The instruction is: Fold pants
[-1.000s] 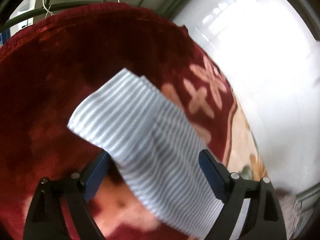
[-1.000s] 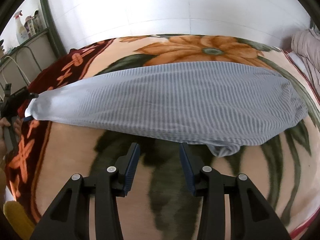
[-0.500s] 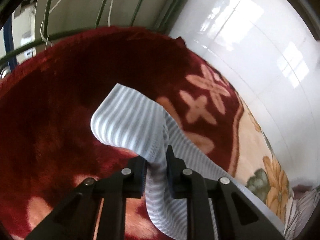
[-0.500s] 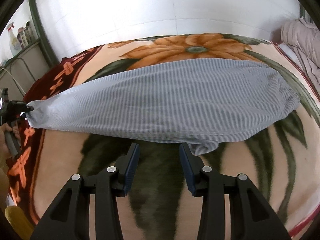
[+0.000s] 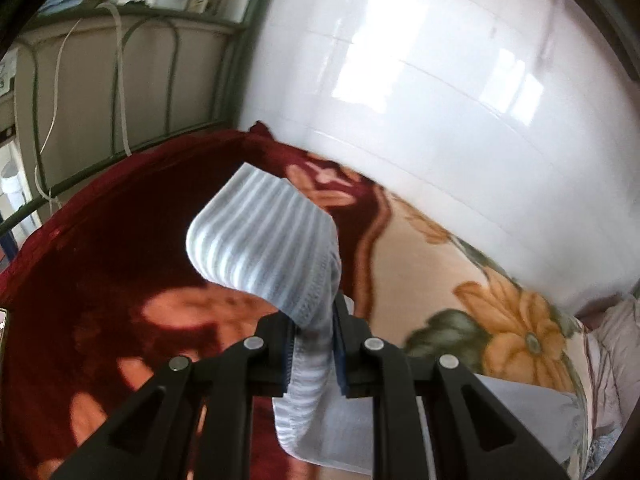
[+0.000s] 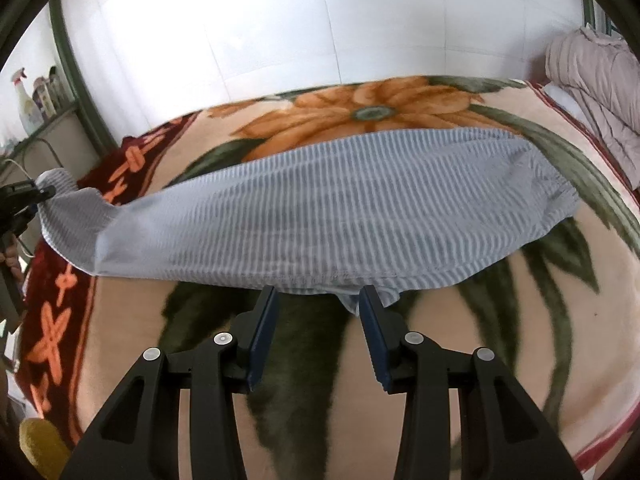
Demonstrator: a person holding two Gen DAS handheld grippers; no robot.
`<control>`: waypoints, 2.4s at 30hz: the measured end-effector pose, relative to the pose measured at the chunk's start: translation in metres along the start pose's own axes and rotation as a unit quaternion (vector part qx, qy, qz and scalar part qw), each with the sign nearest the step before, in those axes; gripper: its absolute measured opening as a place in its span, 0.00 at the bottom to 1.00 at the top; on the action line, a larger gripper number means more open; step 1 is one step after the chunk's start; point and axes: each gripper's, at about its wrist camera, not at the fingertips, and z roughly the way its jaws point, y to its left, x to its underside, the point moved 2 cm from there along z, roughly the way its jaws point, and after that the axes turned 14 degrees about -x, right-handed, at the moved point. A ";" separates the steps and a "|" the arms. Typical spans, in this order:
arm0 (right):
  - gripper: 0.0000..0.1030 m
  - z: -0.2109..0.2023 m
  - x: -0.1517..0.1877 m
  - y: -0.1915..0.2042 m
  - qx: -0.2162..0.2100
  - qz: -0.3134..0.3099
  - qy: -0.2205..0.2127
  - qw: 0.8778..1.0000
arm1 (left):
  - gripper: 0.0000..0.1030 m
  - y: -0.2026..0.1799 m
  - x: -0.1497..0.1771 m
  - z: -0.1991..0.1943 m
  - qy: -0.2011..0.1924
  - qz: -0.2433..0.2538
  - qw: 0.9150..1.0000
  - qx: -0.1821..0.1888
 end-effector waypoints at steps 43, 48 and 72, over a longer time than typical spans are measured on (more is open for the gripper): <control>0.41 -0.041 -0.022 -0.148 0.008 0.115 -0.026 0.993 | 0.26 -0.342 0.208 -0.065 0.080 0.228 0.962 0.130; 0.41 -0.035 -0.025 -0.143 0.002 0.109 -0.019 0.994 | 0.52 -0.343 0.210 -0.074 0.081 0.242 0.955 0.153; 0.64 0.020 -0.063 -0.105 -0.052 0.136 0.033 0.989 | 0.60 -0.189 0.176 -0.052 0.058 0.210 0.975 0.040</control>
